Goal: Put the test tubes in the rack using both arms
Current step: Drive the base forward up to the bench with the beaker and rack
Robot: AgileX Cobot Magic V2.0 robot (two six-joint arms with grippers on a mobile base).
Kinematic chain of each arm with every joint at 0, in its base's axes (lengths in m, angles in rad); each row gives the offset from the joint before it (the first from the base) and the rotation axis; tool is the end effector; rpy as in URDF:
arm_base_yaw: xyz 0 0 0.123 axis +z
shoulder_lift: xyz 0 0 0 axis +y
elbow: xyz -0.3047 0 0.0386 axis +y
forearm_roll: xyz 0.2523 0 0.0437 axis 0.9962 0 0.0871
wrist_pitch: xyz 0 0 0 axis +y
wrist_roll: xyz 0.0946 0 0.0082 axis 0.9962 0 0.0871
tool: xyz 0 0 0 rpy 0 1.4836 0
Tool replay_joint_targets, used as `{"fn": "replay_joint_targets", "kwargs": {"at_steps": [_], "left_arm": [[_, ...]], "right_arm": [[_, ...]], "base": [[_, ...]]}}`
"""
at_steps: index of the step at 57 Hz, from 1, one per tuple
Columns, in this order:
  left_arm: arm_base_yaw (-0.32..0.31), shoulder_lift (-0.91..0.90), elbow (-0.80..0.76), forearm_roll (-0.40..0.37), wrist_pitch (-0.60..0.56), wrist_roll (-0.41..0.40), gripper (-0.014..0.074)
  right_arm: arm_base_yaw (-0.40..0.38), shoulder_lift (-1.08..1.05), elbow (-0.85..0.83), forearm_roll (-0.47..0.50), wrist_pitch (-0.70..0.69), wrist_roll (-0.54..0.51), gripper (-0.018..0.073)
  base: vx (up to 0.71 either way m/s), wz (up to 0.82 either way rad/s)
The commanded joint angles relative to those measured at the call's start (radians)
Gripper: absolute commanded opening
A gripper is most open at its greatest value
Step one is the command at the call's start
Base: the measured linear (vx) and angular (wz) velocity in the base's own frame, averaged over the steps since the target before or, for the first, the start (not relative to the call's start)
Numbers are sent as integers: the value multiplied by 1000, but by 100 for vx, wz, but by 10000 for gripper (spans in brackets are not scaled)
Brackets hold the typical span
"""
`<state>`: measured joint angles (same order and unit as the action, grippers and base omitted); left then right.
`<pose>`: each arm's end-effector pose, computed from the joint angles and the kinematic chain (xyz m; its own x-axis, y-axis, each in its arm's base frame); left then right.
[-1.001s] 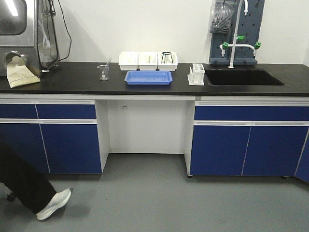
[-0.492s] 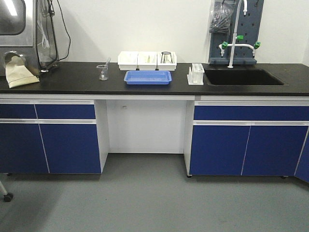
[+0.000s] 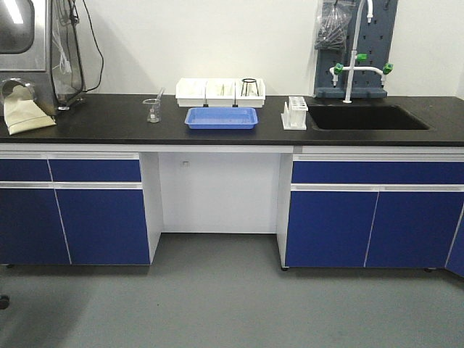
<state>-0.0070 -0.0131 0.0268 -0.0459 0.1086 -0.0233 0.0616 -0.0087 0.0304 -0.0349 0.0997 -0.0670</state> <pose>0.0426 -0.0008 0.1945 -0.0357 -0.0686 -0.9970 0.0095 0.9976 -0.0690 0.0430 0.0023 0.1939 -0.0280 -0.1035 -0.9942 -0.0613 0.9929 -0.1016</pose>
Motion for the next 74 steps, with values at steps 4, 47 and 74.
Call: {"fn": "replay_joint_targets", "kwargs": {"at_steps": [4, 47, 74], "left_arm": [[-1, -2, -31, -9, -80, -10, -4], [-1, -2, -31, -9, -80, -10, -4], [-1, -2, -31, -9, -80, -10, -4]], "right_arm": [[-2, -13, 14, -5, -81, -4, -8], [-2, -13, 14, -5, -81, -4, -8], [-2, -13, 14, -5, -81, -4, -8]], "base": [[13, 3], [21, -3], [37, 8]]}}
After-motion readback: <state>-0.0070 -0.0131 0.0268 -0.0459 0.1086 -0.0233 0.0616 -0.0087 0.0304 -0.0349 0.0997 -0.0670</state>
